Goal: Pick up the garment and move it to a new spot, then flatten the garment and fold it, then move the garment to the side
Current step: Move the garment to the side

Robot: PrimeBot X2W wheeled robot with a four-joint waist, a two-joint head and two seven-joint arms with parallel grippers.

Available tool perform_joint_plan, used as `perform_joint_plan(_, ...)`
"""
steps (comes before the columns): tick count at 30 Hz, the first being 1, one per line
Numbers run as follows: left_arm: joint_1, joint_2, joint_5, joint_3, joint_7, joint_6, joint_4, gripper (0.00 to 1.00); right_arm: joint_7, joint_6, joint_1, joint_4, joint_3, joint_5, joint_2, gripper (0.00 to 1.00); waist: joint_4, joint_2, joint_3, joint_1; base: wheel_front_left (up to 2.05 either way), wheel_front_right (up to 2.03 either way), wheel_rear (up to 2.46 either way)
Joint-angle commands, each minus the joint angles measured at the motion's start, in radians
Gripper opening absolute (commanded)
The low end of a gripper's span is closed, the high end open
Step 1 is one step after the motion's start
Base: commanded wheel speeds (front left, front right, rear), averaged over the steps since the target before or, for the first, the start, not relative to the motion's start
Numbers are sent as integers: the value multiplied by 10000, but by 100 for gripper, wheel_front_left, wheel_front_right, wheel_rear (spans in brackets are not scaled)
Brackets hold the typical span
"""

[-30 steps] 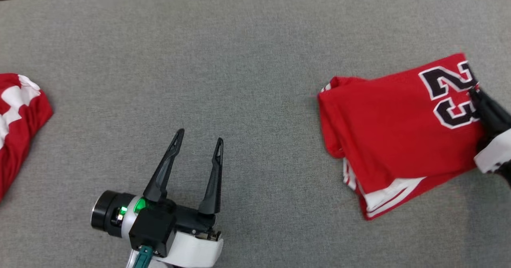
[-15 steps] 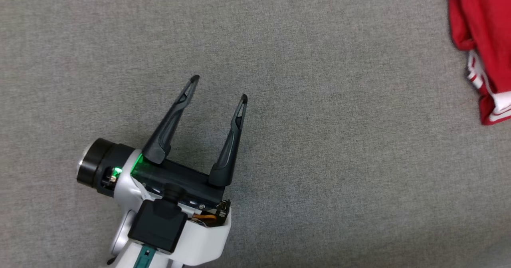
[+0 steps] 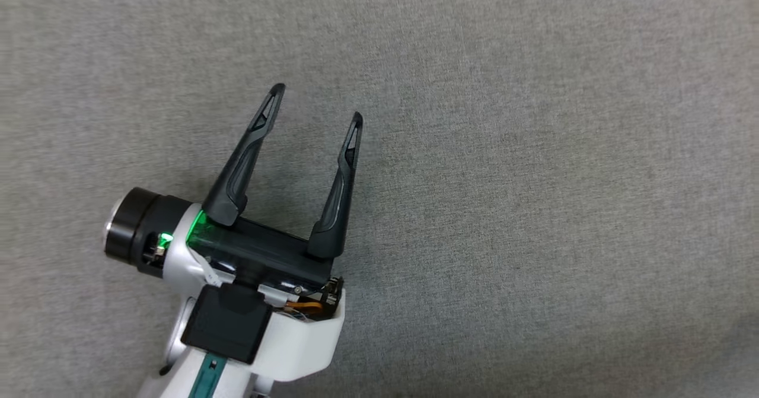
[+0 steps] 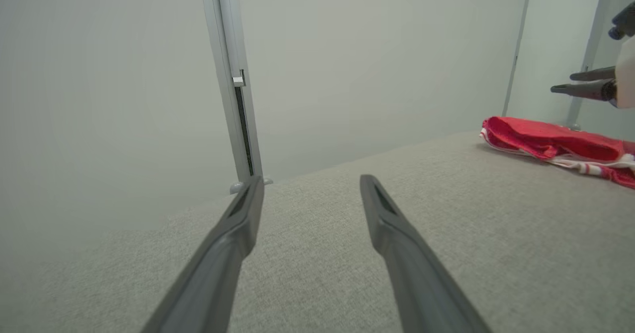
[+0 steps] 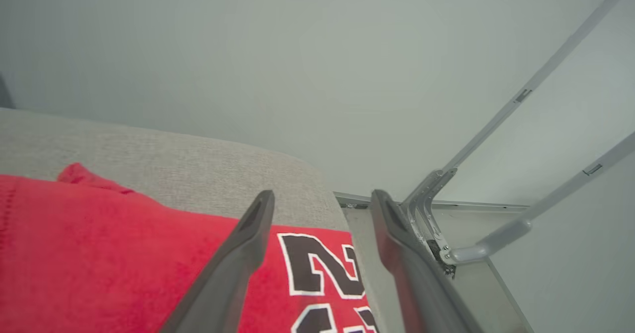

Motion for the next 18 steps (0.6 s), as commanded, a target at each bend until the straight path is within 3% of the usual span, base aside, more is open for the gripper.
perform_joint_plan(1, 45, -148, -270, -2, -18, 108, 92, 100, -42, -22, 668, -342, -262, -321, 462, 100, 268, 0, -619, 0, 0, 0, 0)
perform_joint_plan(7, 1064, -494, -1323, 690, -15, 138, 1000, 100, -44, -22, 3021, -2294, -1123, -1263, 2202, 100, 611, 0, -2276, 0, 0, 0, 0)
perform_joint_plan(11, 1732, -814, -2001, 1567, -18, -192, 2031, 100, -46, -22, 4556, -3507, -1590, -1579, 3430, 100, 772, 0, -3427, 0, 0, 0, 0)
perform_joint_plan(18, 2766, -1109, -2765, 2783, -17, -697, 2879, 100, -46, -22, 6793, -4982, -1520, -1936, 5284, 100, 773, 0, -5180, 0, 0, 0, 0)
